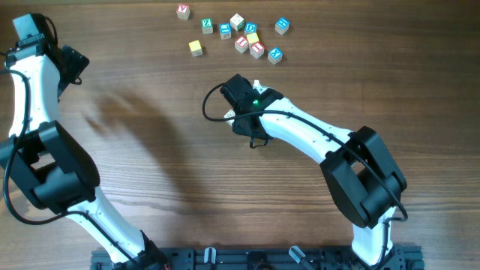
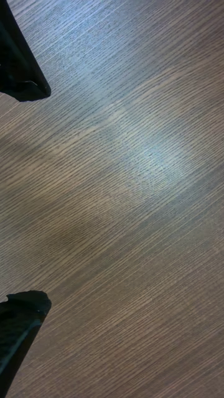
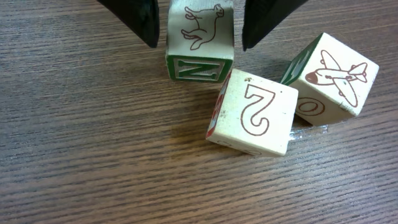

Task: Form a circle
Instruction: 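Open the right gripper and release the rabbit block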

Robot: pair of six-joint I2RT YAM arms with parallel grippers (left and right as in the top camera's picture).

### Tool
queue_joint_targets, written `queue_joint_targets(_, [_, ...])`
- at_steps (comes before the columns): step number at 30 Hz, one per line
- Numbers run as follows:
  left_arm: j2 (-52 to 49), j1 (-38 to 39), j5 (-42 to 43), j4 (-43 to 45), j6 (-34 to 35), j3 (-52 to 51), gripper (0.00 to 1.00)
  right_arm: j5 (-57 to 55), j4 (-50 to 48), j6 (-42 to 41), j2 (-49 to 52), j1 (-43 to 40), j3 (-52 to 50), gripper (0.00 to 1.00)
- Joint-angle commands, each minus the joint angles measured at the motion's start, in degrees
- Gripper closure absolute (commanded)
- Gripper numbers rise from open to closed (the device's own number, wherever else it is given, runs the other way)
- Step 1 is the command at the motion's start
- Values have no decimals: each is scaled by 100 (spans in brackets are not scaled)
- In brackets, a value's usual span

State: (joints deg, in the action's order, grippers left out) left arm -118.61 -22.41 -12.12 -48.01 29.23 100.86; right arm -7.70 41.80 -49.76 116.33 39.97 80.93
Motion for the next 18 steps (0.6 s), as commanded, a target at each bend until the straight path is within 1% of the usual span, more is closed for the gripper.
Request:
queue_joint_targets(1, [70,-22,-11,-4,-44,63,0,11,-24,22,-39,15,-33,54])
queue_joint_targets(2, [70,-22,-11,-4,-44,63,0,15,-24,24,-39,15,-33,55])
queue_joint_targets(5, [70,-22,-11,-4,-44,63,0,31,-42,24,-39,15,-33,63])
queue_joint_targets(7, [70,-22,-11,-4,-44,63,0,31,-63,22,-39,15,-33,64])
queue_joint_targets(14, [70,-22,-11,-4,-44,63,0,28,-72,22,-39,15,-33,64])
queue_joint_targets(18, [70,-22,-11,-4,-44,63,0,28,-61,28,-39,13,-33,60])
